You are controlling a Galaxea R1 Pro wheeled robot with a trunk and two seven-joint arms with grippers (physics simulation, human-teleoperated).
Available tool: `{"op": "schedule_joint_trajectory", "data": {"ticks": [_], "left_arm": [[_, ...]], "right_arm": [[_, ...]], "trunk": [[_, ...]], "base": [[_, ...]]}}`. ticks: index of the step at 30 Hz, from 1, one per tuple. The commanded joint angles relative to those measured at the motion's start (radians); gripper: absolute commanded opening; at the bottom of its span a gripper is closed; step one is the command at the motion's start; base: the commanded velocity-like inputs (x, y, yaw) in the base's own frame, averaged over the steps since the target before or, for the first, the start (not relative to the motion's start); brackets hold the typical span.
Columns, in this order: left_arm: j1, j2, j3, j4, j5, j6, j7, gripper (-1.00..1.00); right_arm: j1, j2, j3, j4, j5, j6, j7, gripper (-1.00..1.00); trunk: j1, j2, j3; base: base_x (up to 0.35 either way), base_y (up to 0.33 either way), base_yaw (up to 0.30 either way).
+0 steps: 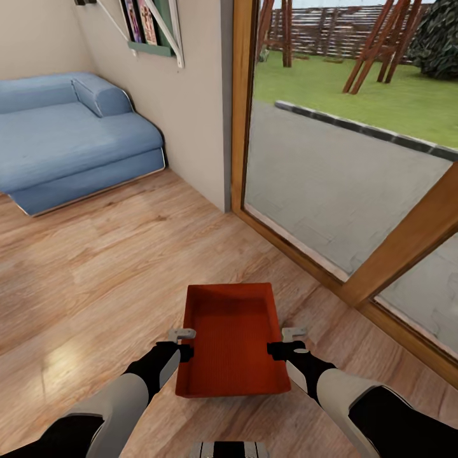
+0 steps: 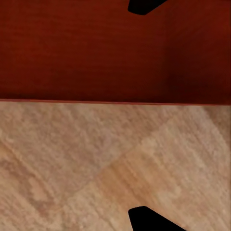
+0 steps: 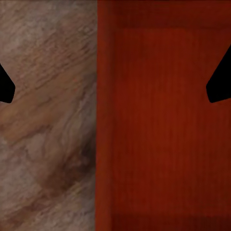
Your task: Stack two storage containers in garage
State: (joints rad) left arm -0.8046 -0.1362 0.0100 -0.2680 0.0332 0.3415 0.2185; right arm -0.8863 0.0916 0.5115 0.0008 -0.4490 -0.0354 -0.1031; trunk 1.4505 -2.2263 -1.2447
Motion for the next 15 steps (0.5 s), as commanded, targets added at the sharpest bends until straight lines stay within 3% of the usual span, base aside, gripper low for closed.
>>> {"op": "schedule_joint_trajectory", "data": {"ticks": [1,15], "left_arm": [[0.000,0.000,0.001,-0.002,0.004,0.005,0.004,1.00],[0.000,0.000,0.001,-0.004,0.004,0.005,0.004,1.00]], "right_arm": [[0.000,0.000,0.009,0.001,-0.010,-0.003,-0.003,1.00],[0.000,0.000,0.009,0.001,-0.010,-0.003,-0.003,1.00]], "trunk": [[0.004,-0.008,-0.004],[0.057,-0.106,-0.048]], "base": [[0.000,0.000,0.000],[0.000,0.000,0.000]]}}
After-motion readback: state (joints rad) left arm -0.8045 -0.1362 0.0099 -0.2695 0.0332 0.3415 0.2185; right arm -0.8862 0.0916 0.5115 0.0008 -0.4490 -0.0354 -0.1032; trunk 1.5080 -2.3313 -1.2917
